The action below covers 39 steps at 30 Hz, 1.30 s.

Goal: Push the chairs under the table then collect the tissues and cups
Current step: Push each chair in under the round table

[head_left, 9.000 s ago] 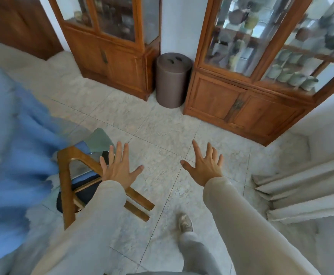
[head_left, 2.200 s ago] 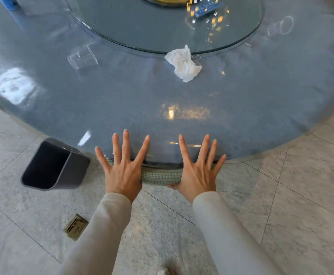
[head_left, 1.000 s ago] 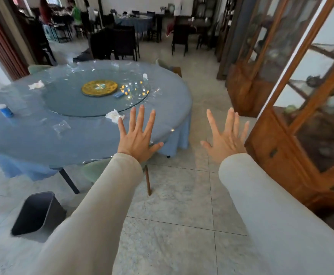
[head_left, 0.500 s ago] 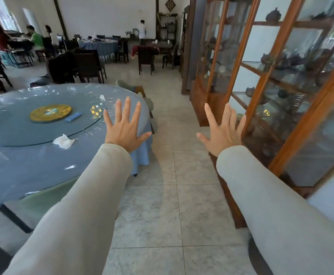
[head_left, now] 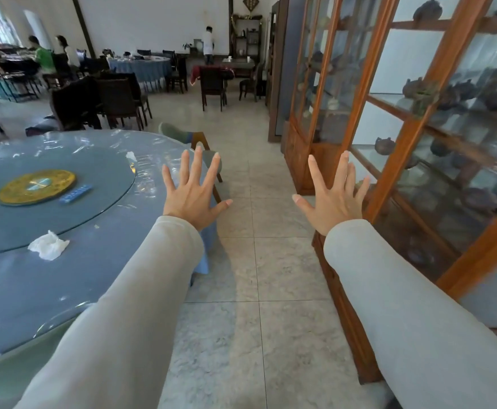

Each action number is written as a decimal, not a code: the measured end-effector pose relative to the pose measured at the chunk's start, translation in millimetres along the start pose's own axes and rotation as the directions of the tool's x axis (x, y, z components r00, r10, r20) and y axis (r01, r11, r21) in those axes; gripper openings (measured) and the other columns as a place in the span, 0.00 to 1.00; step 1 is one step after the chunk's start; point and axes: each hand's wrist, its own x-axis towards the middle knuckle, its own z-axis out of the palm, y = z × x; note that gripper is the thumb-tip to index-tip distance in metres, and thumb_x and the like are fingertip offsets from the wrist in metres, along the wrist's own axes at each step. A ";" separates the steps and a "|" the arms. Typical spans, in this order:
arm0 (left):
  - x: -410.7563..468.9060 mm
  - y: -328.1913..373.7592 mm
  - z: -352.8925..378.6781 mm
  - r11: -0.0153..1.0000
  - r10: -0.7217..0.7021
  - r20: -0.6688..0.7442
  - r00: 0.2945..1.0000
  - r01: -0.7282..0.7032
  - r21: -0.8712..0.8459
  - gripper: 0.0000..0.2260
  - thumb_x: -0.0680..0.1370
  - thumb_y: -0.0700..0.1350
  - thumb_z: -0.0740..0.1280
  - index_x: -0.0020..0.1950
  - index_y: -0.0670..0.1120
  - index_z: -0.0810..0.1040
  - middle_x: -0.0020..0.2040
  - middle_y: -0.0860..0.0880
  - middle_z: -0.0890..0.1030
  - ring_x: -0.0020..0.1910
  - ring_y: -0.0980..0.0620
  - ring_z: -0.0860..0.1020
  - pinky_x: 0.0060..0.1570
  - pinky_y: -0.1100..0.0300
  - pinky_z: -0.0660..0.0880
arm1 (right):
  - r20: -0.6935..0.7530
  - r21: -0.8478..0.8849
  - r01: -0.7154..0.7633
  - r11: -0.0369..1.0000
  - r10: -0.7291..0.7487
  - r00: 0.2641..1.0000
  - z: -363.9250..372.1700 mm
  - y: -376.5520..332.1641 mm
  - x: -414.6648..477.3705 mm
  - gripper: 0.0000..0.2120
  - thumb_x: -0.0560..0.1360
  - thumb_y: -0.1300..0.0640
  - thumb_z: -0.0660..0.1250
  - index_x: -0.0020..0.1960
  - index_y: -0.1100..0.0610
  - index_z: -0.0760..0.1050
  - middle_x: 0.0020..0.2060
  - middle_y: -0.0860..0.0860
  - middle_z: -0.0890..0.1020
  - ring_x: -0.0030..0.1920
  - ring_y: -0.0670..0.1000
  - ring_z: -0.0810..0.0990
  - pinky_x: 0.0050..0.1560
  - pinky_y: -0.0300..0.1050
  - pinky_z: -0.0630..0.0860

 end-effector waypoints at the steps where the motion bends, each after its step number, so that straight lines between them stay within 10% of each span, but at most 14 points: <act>1: 17.1 -3.7 9.9 1.000 0.001 0.001 1.000 -0.001 0.001 0.43 0.75 0.72 0.55 0.81 0.54 0.39 0.82 0.44 0.42 0.80 0.37 0.43 0.72 0.27 0.51 | -0.004 0.001 -0.001 1.000 0.001 1.000 9.0 -2.3 19.0 0.41 0.76 0.26 0.46 0.77 0.39 0.28 0.78 0.63 0.36 0.79 0.67 0.43 0.73 0.71 0.40; 39: 775.1 -31.1 438.8 0.988 -0.154 0.184 0.971 0.157 -0.003 0.42 0.75 0.73 0.53 0.80 0.56 0.38 0.82 0.45 0.39 0.80 0.38 0.38 0.71 0.28 0.42 | 0.187 0.139 0.040 0.989 -0.066 0.980 445.9 8.7 816.2 0.41 0.74 0.24 0.45 0.77 0.38 0.30 0.77 0.62 0.33 0.79 0.65 0.38 0.73 0.69 0.35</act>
